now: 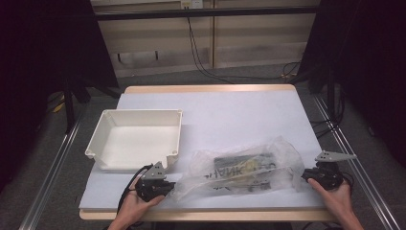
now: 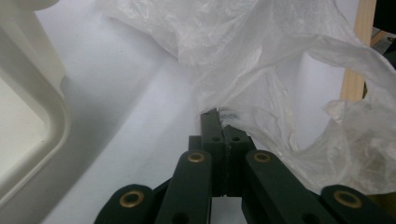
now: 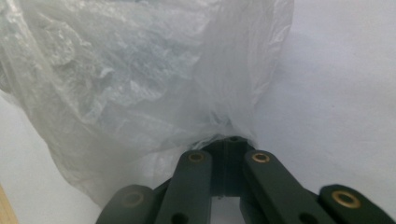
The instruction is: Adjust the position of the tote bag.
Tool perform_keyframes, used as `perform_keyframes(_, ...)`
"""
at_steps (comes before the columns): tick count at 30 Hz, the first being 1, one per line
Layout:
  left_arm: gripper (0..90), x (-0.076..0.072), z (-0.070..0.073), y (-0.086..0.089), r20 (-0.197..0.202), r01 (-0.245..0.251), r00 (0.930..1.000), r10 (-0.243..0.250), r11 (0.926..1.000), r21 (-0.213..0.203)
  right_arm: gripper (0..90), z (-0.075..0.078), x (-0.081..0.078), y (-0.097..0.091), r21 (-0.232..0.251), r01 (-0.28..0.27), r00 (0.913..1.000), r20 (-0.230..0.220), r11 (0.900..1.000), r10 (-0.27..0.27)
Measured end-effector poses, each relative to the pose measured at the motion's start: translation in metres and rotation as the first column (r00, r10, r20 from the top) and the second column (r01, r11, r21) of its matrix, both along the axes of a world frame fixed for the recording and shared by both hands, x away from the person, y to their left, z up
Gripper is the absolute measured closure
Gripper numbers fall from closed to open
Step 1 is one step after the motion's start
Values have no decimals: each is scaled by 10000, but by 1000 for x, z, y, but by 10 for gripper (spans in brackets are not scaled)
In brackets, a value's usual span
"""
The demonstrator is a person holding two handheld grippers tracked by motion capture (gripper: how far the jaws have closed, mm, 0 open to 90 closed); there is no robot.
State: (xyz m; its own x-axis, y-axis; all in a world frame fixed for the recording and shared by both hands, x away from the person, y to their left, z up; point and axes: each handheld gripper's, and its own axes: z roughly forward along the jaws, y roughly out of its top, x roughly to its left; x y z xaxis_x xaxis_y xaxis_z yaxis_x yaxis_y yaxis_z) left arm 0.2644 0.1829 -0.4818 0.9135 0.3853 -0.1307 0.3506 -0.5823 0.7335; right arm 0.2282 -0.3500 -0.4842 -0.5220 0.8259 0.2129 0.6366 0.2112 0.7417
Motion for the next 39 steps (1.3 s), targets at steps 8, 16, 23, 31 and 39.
perform_keyframes(8,899,-1,1,2,-182,-51,9998,44,9993,-365,898,0,-1,-3,259,-188,9997,171,9995,184)
perform_keyframes(16,708,-11,11,8,153,-200,9997,211,9973,-713,710,14,-19,-2,625,-479,9936,1053,9969,411)
perform_keyframes(23,527,-21,24,15,420,-498,9976,554,9910,-1241,547,26,-42,-10,1211,-343,9850,1721,9920,130)
perform_keyframes(31,432,-31,35,19,617,-668,9950,790,9815,-1796,376,32,-55,-15,1345,-187,9793,2021,9907,-90)
perform_keyframes(39,361,-33,46,24,869,-891,9900,1109,9705,-2239,313,35,-61,-15,1430,-152,9774,2109,9896,-155)
